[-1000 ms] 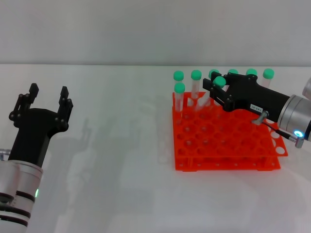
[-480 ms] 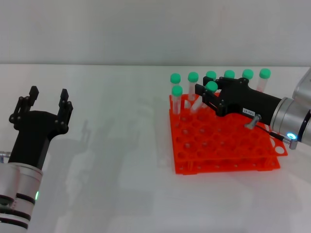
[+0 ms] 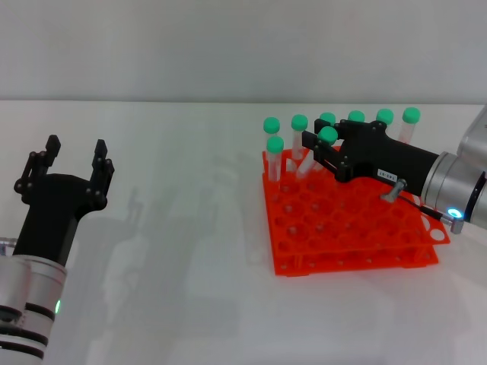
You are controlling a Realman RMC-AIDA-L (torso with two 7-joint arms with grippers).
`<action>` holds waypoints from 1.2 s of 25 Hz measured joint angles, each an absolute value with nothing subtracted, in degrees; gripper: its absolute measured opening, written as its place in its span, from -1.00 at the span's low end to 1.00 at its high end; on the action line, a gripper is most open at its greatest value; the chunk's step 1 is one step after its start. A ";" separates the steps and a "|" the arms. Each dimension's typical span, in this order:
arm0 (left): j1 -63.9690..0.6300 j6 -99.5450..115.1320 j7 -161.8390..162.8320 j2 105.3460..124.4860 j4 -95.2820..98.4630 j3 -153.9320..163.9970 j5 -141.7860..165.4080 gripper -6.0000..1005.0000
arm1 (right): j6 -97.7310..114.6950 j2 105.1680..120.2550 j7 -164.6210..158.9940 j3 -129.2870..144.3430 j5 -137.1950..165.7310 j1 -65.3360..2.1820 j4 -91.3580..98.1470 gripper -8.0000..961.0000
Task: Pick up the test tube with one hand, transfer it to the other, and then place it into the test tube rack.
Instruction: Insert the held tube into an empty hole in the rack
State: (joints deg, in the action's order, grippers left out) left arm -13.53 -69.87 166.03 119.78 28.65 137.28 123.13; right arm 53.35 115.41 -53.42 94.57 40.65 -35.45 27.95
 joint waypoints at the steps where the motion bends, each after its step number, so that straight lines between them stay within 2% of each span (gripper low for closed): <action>1: -13.54 -69.87 166.03 119.76 28.65 137.28 123.13 0.27 | 53.35 115.40 -53.41 94.57 40.65 -35.46 27.96 -0.20; 9: -13.75 -69.87 166.03 119.71 28.65 137.12 123.13 0.27 | 53.35 115.40 -53.36 94.22 40.14 -35.57 27.95 -0.13; 21: -13.74 -69.87 166.03 119.74 28.66 137.27 123.14 0.27 | 60.45 115.58 -49.01 90.20 34.91 -32.76 27.96 0.34; 26: -13.79 -69.87 166.03 119.79 28.66 137.29 123.14 0.27 | 60.85 115.47 -48.59 88.60 34.87 -32.08 27.63 0.78; 30: -13.75 -69.88 166.03 119.80 28.66 137.28 123.13 0.27 | 60.99 114.97 -48.29 88.20 35.17 -30.55 27.77 0.78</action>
State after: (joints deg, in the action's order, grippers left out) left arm -13.75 -69.88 166.03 119.80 28.66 137.28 123.13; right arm 60.99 114.97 -48.29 88.20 35.17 -30.55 27.77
